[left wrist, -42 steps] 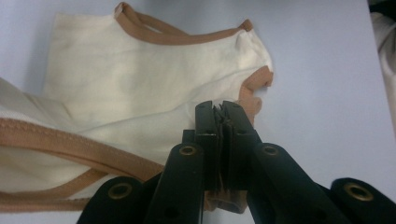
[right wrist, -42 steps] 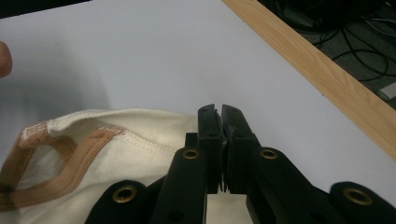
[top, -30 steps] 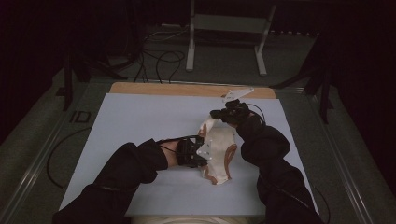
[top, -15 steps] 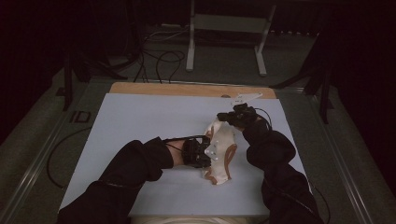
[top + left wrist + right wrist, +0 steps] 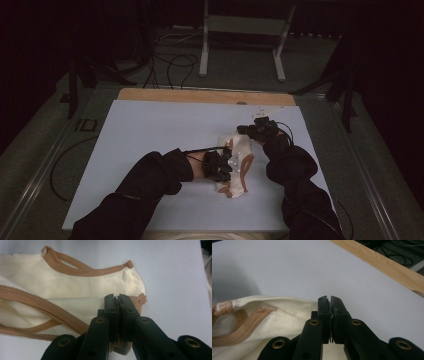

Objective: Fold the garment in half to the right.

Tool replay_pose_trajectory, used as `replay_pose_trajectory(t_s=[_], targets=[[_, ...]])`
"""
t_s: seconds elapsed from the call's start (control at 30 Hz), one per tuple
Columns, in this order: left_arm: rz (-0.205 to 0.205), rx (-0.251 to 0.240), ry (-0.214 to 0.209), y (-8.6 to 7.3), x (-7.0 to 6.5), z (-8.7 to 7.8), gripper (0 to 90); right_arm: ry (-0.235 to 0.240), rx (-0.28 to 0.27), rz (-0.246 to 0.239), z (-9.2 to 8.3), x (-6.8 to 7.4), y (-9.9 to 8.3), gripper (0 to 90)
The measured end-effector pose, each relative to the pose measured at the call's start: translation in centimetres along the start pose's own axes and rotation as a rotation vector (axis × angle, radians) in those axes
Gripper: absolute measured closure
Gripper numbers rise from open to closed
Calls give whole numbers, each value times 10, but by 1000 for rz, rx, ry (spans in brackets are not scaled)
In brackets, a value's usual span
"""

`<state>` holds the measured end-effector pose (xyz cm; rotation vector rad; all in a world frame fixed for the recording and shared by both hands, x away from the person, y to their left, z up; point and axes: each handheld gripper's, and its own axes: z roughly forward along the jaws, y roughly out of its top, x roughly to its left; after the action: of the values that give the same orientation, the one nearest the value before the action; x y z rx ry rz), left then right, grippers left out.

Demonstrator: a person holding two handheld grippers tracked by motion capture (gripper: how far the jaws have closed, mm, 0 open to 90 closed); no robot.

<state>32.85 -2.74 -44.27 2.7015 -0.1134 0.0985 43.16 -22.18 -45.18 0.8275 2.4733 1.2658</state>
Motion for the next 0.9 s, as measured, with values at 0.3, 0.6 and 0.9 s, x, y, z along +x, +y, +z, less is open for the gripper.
replay_pose_trajectory(t_s=[0.3, 0.6, 0.9], targets=[[-19, 22, -23, 8, 3, 12, 863, -15, 12, 18, 6, -7, -14, 878], [-39, 30, -40, 17, 2, 27, 860, -19, 25, 32, 10, -10, -25, 878], [-47, 29, -56, 22, 2, 33, 836, -9, 22, 50, 10, -13, -36, 877]])
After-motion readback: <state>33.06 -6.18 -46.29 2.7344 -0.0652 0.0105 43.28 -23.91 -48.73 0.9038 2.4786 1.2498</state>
